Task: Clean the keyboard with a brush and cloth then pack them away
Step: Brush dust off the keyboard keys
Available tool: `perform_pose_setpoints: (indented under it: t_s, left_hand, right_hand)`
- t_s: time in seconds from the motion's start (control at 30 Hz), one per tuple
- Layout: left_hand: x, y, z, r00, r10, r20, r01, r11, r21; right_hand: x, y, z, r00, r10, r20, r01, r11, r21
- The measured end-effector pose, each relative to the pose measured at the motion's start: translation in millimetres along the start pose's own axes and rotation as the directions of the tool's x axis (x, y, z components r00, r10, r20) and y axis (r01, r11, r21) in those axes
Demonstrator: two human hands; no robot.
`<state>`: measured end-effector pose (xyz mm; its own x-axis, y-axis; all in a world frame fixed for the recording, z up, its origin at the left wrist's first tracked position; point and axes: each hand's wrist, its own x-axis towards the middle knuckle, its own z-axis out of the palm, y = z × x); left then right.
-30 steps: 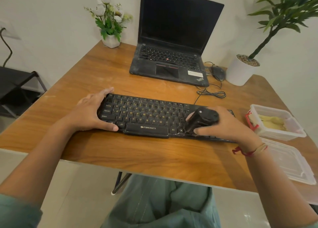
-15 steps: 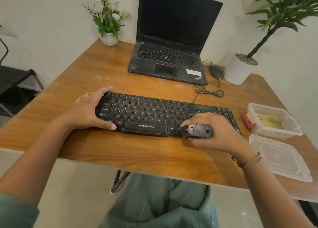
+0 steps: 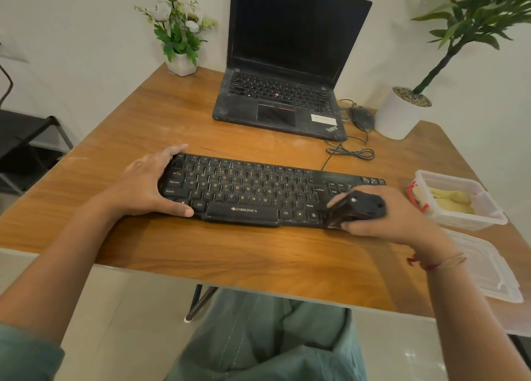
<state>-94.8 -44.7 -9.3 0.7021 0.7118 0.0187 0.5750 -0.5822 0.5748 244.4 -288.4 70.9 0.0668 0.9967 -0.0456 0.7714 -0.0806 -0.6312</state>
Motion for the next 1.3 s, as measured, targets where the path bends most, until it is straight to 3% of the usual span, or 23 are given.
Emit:
perform_pose_setpoints:
  t_s: [0.23,0.53,0.8,0.9,0.97,1.1,1.23,1.3]
  left_hand:
    - [-0.5,-0.3,-0.6,1.0,-0.003,0.006,0.003,1.0,-0.016]
    - [2.4,-6.1,1.2,1.0,0.001,0.011,-0.001,1.0,-0.017]
    - [0.2,-3.4,0.8,1.0,0.004,0.001,-0.004,1.0,-0.013]
    - [-0.7,-3.9,0.9,1.0,0.003,-0.006,-0.004,1.0,-0.022]
    - [-0.5,-3.9,0.8,1.0,0.001,-0.005,-0.002,1.0,-0.028]
    - [-0.4,-3.2,1.3,1.0,0.014,-0.017,-0.015,0.999,-0.031]
    - [0.1,-3.1,1.4,0.999,0.027,-0.018,-0.028,0.999,-0.03]
    - [-0.8,-1.9,1.3,1.0,0.024,-0.019,-0.024,0.999,-0.03]
  right_hand:
    - [36.8,-31.0,44.4,0.998,-0.056,-0.006,0.057,0.99,0.132]
    - [-20.1,31.0,-23.2,0.987,0.141,-0.077,-0.133,0.986,0.103]
    - [34.0,-34.0,48.3,0.998,-0.054,-0.015,0.056,0.969,0.24]
    - [42.9,-41.8,64.4,0.997,-0.032,-0.077,0.048,0.977,0.21]
    - [35.8,-32.6,55.8,0.989,0.058,-0.139,-0.03,0.981,0.193]
    - [3.4,0.3,21.6,0.906,0.293,-0.306,-0.247,0.952,0.181]
    - [-6.0,18.1,1.2,0.694,0.39,-0.605,-0.409,0.905,0.114]
    - [1.5,13.9,10.5,0.731,0.399,-0.553,-0.37,0.913,0.169]
